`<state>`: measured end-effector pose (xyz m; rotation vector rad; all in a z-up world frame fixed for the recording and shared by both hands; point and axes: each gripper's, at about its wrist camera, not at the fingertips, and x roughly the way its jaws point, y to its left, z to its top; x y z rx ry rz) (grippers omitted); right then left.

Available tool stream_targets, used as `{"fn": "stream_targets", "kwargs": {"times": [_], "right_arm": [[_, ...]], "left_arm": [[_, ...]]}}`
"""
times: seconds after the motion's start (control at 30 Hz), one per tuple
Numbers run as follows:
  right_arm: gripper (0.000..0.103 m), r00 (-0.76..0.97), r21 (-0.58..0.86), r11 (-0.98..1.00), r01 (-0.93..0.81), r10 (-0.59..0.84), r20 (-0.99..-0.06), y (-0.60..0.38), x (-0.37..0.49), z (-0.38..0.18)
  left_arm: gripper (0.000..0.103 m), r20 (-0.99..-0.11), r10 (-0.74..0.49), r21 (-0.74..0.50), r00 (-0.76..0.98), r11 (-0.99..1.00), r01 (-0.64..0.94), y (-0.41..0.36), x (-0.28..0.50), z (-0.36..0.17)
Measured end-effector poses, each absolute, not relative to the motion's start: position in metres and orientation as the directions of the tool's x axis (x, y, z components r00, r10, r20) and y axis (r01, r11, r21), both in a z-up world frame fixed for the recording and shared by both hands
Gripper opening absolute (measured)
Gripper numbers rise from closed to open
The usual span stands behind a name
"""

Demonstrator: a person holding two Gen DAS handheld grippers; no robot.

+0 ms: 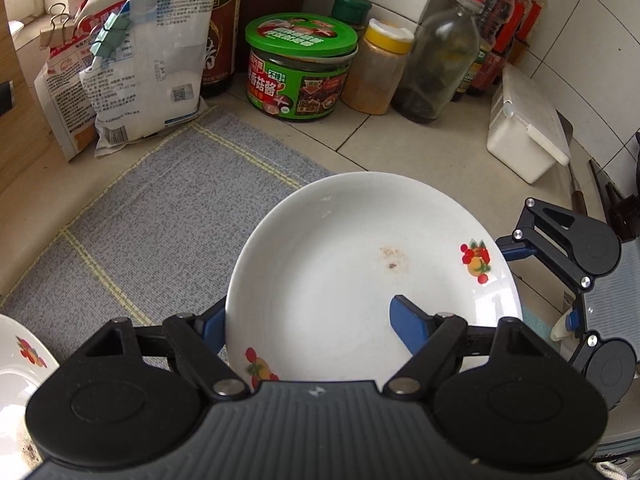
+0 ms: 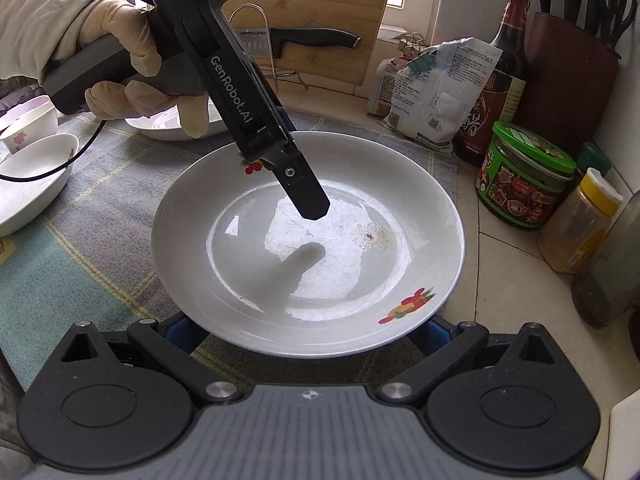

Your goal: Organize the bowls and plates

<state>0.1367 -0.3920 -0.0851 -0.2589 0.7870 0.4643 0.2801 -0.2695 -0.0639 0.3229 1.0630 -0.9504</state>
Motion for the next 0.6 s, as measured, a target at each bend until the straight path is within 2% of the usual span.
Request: {"fn": "stream_targets", "kwargs": {"times": [0.6], "right_arm": [[0.103,0.609,-0.038,0.883,-0.468,0.291,-0.738,-0.399,0.149,-0.093]], "left_arm": [[0.081,-0.849,-0.500,-0.191,0.169,0.591,0.784,-0.280,0.292,-0.072]]}}
